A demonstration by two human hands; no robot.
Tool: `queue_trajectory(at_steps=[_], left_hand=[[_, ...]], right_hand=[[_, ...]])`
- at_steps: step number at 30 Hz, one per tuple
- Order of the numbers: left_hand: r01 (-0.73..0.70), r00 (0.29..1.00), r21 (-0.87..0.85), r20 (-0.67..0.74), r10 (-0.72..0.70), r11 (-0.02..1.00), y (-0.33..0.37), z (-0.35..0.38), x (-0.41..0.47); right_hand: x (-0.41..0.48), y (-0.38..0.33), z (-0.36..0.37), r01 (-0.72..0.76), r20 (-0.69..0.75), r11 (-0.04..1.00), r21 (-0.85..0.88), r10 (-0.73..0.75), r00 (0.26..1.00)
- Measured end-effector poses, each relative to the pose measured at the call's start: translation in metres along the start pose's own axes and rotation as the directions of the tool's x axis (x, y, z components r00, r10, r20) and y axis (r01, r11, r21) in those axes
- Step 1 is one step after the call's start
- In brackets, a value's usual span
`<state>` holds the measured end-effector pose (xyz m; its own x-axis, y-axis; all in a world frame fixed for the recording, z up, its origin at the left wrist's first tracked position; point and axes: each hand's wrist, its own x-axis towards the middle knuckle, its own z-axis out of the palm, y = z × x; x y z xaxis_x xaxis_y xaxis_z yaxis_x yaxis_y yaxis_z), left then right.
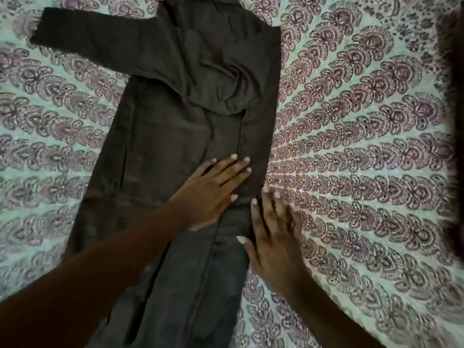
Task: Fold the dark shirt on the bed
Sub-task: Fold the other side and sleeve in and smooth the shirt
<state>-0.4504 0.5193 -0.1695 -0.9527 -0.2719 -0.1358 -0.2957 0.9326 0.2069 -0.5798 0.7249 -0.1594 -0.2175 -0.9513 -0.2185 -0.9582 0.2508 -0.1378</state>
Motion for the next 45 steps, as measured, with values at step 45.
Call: queue_trajectory(at_steps=[45], left_hand=[[-0.034,0.990,-0.012,0.140,0.036,0.999,0.101,0.030,-0.207]], right_hand=[[-0.110,-0.072,0.024,-0.080,-0.059,0.994,0.080,0.084,0.995]])
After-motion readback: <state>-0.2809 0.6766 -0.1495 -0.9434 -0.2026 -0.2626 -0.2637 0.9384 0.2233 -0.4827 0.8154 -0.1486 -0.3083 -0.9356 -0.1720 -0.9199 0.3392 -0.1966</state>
